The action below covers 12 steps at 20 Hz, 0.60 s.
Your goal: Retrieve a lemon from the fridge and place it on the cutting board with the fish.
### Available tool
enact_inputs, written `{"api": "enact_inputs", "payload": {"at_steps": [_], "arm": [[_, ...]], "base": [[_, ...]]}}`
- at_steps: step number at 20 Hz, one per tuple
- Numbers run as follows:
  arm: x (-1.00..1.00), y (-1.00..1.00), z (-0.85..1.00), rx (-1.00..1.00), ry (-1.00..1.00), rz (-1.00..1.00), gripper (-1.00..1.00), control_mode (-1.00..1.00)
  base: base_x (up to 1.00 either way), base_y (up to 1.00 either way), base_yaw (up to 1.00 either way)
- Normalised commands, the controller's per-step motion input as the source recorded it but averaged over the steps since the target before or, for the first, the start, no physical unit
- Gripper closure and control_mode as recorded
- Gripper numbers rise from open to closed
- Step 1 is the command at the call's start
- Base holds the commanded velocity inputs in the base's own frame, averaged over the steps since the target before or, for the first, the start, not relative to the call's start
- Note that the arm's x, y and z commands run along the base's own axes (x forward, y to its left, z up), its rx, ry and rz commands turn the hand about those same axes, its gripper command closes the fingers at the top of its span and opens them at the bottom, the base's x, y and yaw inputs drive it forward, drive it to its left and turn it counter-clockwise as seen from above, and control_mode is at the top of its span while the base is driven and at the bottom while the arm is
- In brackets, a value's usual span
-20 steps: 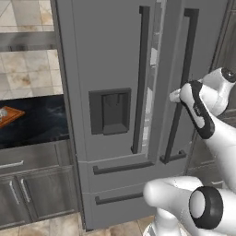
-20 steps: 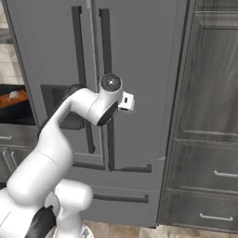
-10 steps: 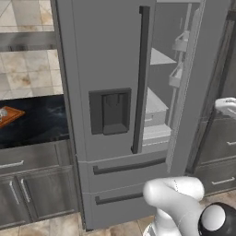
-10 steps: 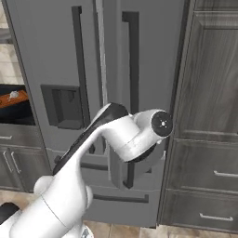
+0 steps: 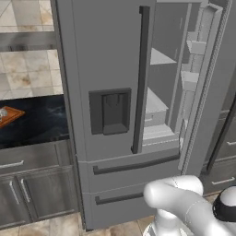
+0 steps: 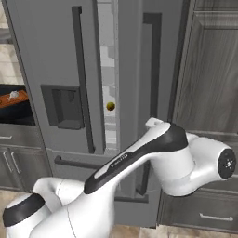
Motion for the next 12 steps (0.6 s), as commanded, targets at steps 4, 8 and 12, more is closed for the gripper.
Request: {"api": "enact_inputs", "payload": {"at_steps": [4,8,12], "arm": [[-0.47,-0.19,0.14,0.01,0.00,-0.10,1.00,-1.00],[-0.23,0.88,0.06,-0.28,0.15,-0.13,-1.00,-1.00],[-0.03,1.00,0.27,-0.52,0.41,-0.03,-1.00,-1.00]], "base": [[0.00,0.00,0.00],[0.00,0.00,0.00],[0.00,0.00,0.00]]}}
